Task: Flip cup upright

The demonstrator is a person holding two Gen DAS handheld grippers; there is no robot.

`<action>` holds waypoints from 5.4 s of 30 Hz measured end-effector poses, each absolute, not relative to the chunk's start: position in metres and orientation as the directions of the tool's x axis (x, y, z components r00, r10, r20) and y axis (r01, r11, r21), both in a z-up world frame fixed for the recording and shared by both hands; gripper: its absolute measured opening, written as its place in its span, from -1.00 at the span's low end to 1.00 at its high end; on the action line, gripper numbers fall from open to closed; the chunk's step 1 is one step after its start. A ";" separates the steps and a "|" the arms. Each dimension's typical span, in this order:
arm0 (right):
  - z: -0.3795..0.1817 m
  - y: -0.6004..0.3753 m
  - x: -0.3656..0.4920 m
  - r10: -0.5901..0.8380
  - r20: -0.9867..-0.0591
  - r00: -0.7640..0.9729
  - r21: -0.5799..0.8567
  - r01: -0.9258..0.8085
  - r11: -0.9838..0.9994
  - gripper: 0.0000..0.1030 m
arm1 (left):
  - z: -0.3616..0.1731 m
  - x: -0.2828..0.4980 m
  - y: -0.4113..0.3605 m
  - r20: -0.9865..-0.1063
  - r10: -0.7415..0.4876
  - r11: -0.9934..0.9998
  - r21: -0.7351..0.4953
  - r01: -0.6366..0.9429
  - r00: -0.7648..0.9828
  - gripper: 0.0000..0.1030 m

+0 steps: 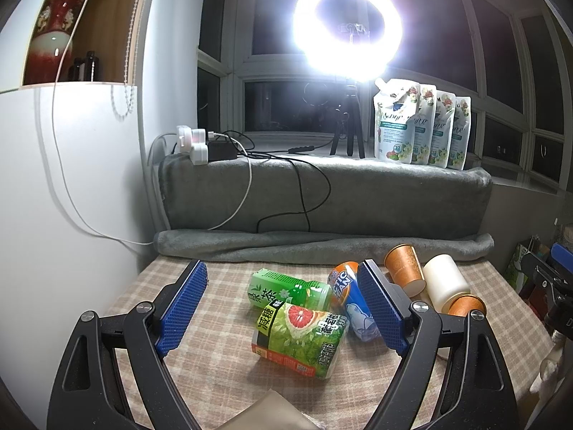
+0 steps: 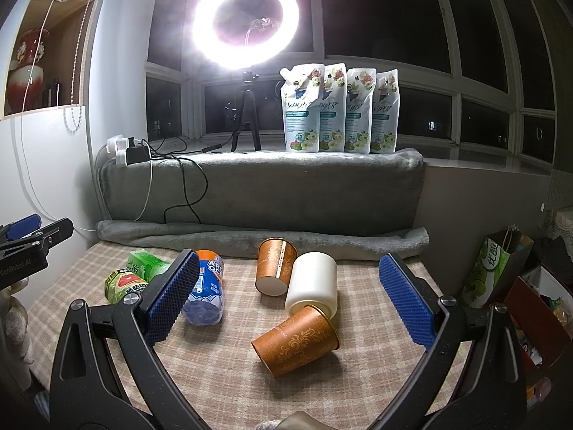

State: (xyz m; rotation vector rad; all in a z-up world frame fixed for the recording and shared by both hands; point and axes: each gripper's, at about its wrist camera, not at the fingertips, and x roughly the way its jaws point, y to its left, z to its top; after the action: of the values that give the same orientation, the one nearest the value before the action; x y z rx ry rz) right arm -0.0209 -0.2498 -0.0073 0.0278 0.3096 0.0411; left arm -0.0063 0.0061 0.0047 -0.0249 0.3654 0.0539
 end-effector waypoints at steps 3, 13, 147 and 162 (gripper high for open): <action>-0.007 -0.249 -0.020 0.047 -0.305 0.951 0.031 -0.040 0.999 0.98 | 0.005 -0.006 0.006 -0.358 0.048 0.998 -0.016 -0.058 0.932 0.67; -0.009 -0.238 -0.011 0.074 -0.318 0.945 0.020 -0.071 0.997 0.98 | 0.001 -0.005 0.005 -0.365 0.048 0.998 -0.019 -0.060 0.930 0.67; -0.125 -0.232 0.094 0.738 -0.645 0.197 0.675 -0.307 0.671 0.21 | -0.072 0.039 -0.008 -0.715 -0.435 0.899 -0.382 0.215 0.547 0.62; -0.089 -0.286 0.040 0.723 -0.599 0.345 0.637 -0.342 0.691 0.23 | -0.095 0.088 -0.050 -0.809 -0.428 0.901 -0.349 0.256 0.404 0.48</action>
State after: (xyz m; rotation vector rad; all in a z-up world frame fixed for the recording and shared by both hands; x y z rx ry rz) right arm 0.0402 -0.2857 -0.0887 0.4410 0.9966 0.7204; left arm 0.0880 -0.0504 -0.0948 -0.1800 1.0723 -0.4347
